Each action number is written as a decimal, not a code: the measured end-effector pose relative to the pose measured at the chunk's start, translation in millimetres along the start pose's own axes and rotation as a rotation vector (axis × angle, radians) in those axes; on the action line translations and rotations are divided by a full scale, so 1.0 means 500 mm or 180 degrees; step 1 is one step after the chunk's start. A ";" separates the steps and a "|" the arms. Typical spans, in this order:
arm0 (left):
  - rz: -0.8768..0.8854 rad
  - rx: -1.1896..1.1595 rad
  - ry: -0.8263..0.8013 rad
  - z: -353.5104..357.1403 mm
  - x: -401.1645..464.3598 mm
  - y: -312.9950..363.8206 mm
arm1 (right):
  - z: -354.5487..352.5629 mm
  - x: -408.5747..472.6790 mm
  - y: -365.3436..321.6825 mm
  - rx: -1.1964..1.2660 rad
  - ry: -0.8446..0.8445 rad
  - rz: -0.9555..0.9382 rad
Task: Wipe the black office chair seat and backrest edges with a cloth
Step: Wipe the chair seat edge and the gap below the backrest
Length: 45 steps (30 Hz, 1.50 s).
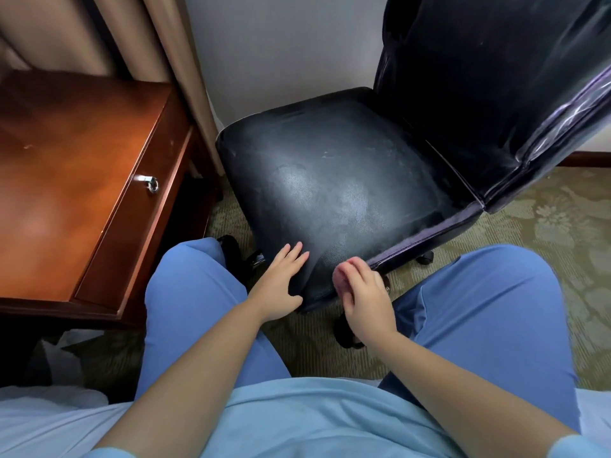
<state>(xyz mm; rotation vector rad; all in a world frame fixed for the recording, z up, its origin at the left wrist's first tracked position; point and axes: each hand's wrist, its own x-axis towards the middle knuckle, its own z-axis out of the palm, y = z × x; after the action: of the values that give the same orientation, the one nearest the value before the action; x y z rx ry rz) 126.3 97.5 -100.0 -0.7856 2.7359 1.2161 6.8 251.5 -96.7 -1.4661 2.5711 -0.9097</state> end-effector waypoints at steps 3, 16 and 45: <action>0.0016 0.0138 0.0026 -0.002 0.000 0.004 | 0.016 -0.012 -0.012 -0.0123 -0.0537 -0.0645; -0.0340 0.1053 0.0181 0.018 0.001 0.034 | -0.003 0.003 -0.012 -0.0085 -0.0186 -0.0293; -0.0305 0.1410 0.0169 0.026 -0.002 0.046 | 0.016 0.042 -0.013 0.0001 0.0109 0.0285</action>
<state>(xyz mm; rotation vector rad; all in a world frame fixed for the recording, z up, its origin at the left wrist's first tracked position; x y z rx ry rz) 114.7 120.0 -93.0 -0.8840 2.8088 0.5429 2.7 228.3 -94.8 -1.3347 2.6364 -0.9314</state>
